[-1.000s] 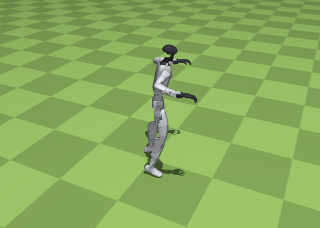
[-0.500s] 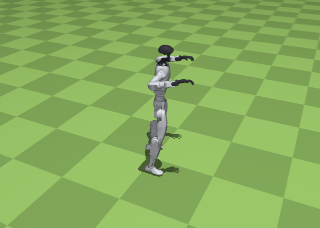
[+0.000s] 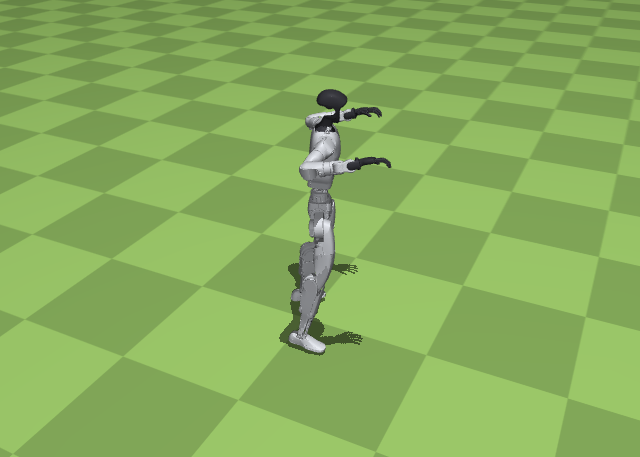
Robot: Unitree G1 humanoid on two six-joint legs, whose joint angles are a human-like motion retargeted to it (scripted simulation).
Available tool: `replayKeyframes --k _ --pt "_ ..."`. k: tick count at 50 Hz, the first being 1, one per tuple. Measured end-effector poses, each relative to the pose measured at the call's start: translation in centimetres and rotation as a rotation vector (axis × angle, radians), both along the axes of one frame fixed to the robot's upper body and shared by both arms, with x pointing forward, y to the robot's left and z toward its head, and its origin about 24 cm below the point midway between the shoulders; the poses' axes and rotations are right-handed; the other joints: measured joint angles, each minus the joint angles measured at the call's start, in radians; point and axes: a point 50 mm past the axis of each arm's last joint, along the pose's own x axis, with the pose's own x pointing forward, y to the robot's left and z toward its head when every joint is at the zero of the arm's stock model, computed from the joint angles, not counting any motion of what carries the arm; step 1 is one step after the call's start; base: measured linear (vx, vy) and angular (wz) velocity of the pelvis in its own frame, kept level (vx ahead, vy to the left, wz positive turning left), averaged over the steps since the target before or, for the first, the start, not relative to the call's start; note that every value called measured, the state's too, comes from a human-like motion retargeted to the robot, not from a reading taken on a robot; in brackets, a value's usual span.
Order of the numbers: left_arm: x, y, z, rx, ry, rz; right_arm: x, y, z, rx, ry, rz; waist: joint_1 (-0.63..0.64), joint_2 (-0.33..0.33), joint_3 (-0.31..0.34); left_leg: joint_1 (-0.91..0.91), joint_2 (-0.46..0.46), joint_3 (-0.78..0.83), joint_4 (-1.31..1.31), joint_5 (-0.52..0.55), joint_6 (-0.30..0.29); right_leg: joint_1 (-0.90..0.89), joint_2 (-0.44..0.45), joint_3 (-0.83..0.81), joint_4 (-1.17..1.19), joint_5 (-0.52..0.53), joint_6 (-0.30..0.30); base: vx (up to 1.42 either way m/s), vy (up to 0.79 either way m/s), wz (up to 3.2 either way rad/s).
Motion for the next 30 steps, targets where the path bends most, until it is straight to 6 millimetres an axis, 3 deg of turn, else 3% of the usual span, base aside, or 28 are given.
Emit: replayKeyframes --k 30 --pt "-0.34 0.47 -0.05 -0.016 0.002 0.019 -0.15 -0.43 -0.14 0.004 0.013 -0.026 0.011 -0.02 0.005 0.022 -0.002 -0.022 -0.001 -0.01 0.0 0.042 -0.006 -0.028 -0.005 -0.009 0.005 0.0 0.0 0.0"
